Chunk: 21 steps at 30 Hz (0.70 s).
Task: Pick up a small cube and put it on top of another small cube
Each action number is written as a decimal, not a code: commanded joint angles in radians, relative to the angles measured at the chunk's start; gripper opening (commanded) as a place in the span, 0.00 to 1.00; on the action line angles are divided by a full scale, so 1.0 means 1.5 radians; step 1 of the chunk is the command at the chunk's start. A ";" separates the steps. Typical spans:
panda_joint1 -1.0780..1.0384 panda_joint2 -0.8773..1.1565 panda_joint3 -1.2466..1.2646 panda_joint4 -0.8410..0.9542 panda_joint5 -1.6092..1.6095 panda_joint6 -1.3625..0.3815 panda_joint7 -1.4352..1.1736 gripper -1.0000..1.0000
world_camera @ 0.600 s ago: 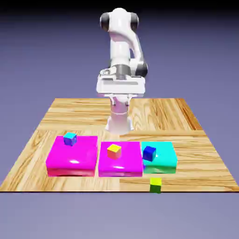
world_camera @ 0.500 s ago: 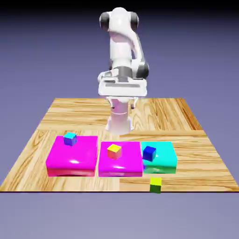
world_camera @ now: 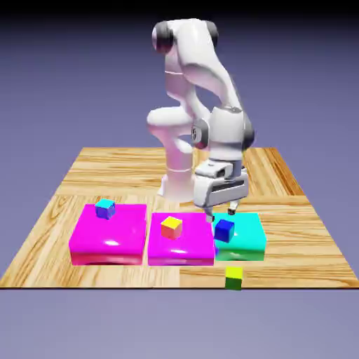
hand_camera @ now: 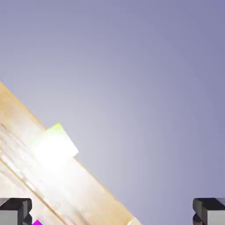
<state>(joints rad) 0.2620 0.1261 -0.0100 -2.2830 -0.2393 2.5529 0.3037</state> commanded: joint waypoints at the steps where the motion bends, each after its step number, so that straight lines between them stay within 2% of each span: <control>1: 0.008 0.024 0.000 0.018 -0.008 -0.017 -0.015 0.50; 11: 0.093 0.262 -0.004 0.198 -0.090 -0.182 -0.165 0.50; 16: 0.087 0.347 -0.021 0.198 -0.114 -0.095 -0.145 0.50; 17: 0.087 0.347 -0.021 0.198 -0.114 -0.095 -0.145 0.00; 21: 0.092 0.275 -0.006 0.198 -0.094 -0.169 -0.162 0.00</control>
<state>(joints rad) 0.3995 0.5382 -0.0195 -1.9854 -0.3772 2.2981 0.0595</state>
